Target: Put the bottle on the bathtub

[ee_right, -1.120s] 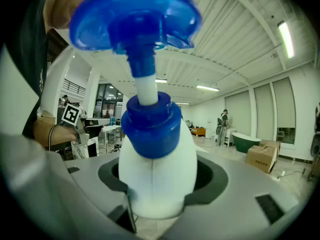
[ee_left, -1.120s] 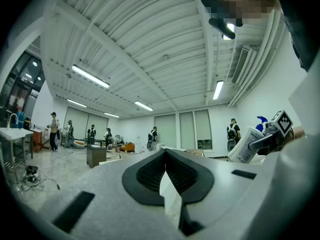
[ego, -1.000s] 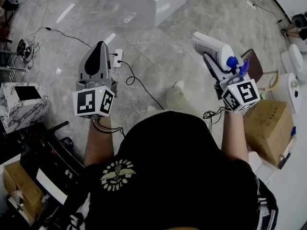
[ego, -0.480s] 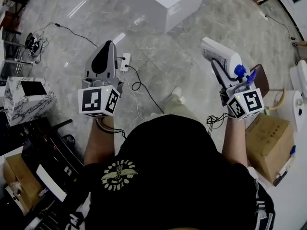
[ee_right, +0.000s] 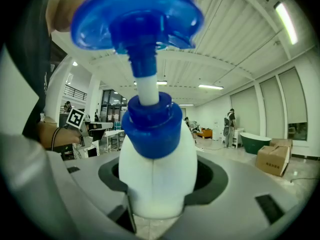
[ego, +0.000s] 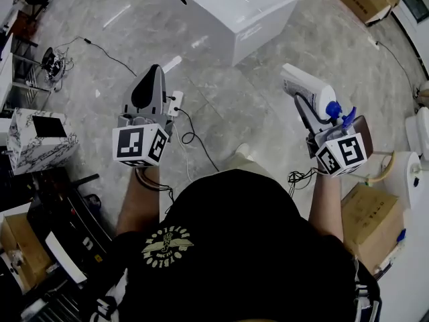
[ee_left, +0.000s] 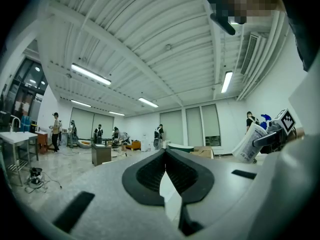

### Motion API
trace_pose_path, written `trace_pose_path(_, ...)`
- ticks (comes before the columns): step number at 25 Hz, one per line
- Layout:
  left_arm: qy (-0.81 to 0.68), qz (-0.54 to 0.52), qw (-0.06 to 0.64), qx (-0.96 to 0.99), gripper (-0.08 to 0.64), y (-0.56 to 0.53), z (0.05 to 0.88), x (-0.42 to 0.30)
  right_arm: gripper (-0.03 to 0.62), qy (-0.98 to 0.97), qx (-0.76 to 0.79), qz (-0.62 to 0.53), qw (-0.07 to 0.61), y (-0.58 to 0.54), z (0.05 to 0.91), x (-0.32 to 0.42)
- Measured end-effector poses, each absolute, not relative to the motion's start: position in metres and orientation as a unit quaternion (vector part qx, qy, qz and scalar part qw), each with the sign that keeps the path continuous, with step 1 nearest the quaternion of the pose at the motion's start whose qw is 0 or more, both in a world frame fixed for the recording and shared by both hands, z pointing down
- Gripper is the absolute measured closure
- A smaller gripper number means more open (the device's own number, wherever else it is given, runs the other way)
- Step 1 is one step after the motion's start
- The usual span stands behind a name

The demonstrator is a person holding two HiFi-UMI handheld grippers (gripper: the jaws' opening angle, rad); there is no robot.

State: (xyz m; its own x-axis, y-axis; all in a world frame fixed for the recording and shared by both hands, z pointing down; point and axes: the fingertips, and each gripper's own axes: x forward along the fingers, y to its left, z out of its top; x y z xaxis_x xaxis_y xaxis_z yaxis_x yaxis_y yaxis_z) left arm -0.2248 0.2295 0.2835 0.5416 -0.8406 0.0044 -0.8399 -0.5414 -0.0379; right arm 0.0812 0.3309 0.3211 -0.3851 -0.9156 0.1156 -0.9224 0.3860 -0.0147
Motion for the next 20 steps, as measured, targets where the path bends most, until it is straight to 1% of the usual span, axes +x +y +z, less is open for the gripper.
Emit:
trace_pose_path(13,0.532,-0.021,0.025,-0.846,0.552,0.193,0.277,-0.185,0.326,-0.851,0.522,0.042,0.034,0.271,0.326,0.159)
trace_pose_path(20,0.548,-0.023,0.013,-0.836,0.552,0.192,0.287,-0.182,0.326,-0.861,0.505,0.052,0.036,0.259,0.336,0.166)
